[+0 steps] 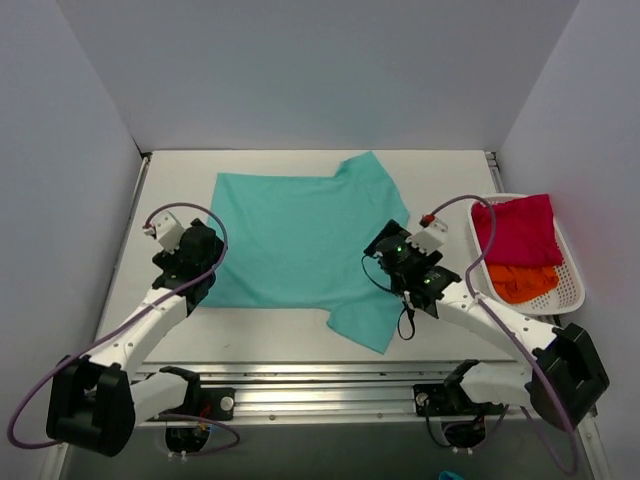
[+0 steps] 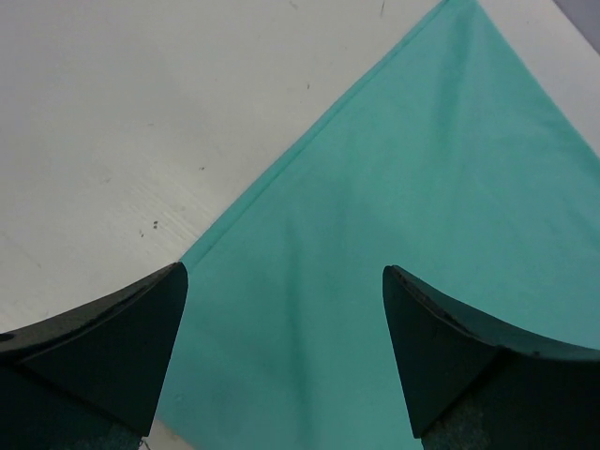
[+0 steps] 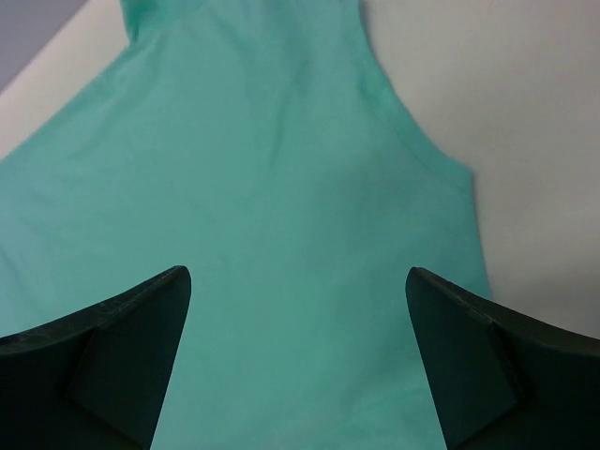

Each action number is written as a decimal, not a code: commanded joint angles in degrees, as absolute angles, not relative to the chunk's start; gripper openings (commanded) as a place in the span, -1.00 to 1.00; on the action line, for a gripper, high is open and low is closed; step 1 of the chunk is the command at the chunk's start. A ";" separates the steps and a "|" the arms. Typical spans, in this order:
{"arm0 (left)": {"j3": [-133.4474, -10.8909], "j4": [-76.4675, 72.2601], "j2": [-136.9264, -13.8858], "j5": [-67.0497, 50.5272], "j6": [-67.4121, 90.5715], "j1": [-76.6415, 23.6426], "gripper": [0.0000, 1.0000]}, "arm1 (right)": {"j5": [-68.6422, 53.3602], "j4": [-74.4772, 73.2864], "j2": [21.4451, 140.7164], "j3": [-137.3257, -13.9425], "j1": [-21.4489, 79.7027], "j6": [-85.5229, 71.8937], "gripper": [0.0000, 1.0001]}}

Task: Fold and stack the t-shirts
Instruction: Flatten out the tshirt

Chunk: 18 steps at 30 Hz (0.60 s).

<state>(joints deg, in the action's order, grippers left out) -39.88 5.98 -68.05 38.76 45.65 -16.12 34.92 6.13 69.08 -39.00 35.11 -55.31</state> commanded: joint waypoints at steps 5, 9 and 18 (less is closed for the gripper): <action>-34.37 14.32 -54.94 31.36 46.06 -22.40 0.88 | 42.88 -28.46 71.01 -45.71 59.64 -74.69 0.81; -25.89 -2.71 -43.81 35.61 38.88 -31.80 0.87 | 51.66 -43.09 71.80 -42.81 80.62 -93.02 0.78; -39.89 27.70 -52.29 44.01 47.51 -36.98 0.93 | 50.21 -50.16 65.07 -38.95 90.09 -107.04 0.80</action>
<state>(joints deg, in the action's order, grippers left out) -32.29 11.14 -49.74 34.94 41.87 -34.15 48.25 -40.42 71.05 -41.65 88.97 -98.87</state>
